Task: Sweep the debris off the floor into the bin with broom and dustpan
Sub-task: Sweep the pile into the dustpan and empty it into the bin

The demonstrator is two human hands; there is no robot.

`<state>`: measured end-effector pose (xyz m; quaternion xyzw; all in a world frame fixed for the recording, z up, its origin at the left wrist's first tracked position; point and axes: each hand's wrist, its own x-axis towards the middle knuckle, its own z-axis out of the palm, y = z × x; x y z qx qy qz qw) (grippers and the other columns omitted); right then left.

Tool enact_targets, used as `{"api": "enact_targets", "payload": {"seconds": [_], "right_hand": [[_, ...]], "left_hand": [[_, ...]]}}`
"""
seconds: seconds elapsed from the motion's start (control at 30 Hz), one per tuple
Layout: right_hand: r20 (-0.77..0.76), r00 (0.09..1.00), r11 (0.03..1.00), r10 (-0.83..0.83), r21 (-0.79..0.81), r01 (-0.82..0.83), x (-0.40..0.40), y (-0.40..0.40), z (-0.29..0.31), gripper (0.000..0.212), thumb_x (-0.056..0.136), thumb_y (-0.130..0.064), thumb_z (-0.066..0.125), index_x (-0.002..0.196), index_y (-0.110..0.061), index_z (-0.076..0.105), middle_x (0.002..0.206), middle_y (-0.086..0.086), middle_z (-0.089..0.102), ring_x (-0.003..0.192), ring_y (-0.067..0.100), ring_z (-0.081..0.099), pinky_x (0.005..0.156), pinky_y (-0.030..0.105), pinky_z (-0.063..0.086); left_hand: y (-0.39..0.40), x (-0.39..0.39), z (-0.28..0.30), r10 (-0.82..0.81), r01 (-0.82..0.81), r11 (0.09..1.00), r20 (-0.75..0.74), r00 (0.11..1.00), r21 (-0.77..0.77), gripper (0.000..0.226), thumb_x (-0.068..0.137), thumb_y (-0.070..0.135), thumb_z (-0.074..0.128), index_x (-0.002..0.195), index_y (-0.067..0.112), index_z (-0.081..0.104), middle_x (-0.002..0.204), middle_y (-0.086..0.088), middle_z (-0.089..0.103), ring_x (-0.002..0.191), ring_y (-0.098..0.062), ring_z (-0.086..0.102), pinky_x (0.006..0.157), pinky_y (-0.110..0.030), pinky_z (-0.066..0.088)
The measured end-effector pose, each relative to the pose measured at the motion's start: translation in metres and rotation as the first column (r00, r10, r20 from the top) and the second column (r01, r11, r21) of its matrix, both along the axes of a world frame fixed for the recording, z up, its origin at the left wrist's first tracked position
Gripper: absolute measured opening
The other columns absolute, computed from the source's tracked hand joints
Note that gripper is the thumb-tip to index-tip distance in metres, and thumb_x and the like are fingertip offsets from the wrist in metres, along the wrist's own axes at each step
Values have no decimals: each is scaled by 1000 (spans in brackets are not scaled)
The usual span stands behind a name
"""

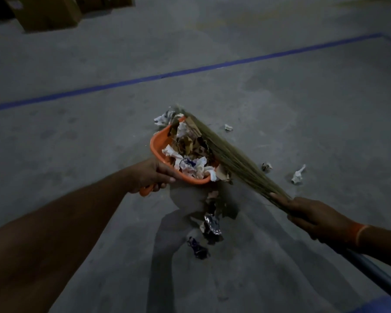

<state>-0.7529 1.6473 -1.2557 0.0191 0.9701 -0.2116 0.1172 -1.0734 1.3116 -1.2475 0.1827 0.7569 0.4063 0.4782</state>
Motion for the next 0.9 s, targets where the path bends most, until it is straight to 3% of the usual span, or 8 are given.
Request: {"api": "enact_targets", "payload": {"seconds": [0.07,0.13,0.27,0.47,0.63,0.8,0.9], "right_hand": [[-51,999,1000,-13,10,13,8,14,8,65,100,-27,42,150,-50,7,88,-12,48,72,2,51,67,16,42],[-91,995,999,-43,27,45,23,26,22,65,98,-30,41,150,-49,8,85,-13,44,72,2,45,68,25,41],[-93,981,983,-168,53,173,83,34,76,66,99,-29,43,151,-47,7,86,-7,43,69,9,44,65,29,43],[-91,919,920,-384,45,389,208,19,195,65,100,-30,37,151,-48,0,87,-5,39,69,15,42,65,31,43],[-84,798,791,-597,99,603,332,-6,302,62,100,-35,35,150,-51,2,90,-7,37,67,11,40,68,22,35],[-91,634,612,-768,186,769,468,-40,374,61,98,-35,35,152,-46,8,86,-8,36,61,7,34,60,18,30],[-78,504,486,-860,173,856,557,-64,400,61,97,-34,34,151,-48,11,99,-1,52,72,14,53,65,24,43]], "left_hand": [[20,0,12,-35,35,999,-42,999,-4,21,91,0,64,108,6,75,68,-8,65,54,-9,53,45,-20,44],[42,11,30,-65,66,998,-64,996,8,21,91,1,65,109,6,75,66,-5,65,55,-9,53,47,-20,44],[86,48,93,-140,142,990,-73,987,19,21,92,0,64,107,9,76,58,-1,64,50,-6,53,47,-19,44],[154,127,215,-319,319,948,-46,947,4,20,90,2,67,103,12,78,61,-9,61,49,-9,50,46,-20,43],[224,223,305,-505,506,862,-24,863,33,20,91,2,67,102,13,79,61,-10,61,49,-11,49,48,-21,42],[300,351,364,-697,697,715,-8,717,55,22,92,2,64,99,16,80,64,-10,62,54,-14,50,49,-24,41],[338,452,382,-783,782,620,-6,621,70,23,93,3,64,98,18,80,66,-11,62,60,-22,49,50,-26,40]]}}
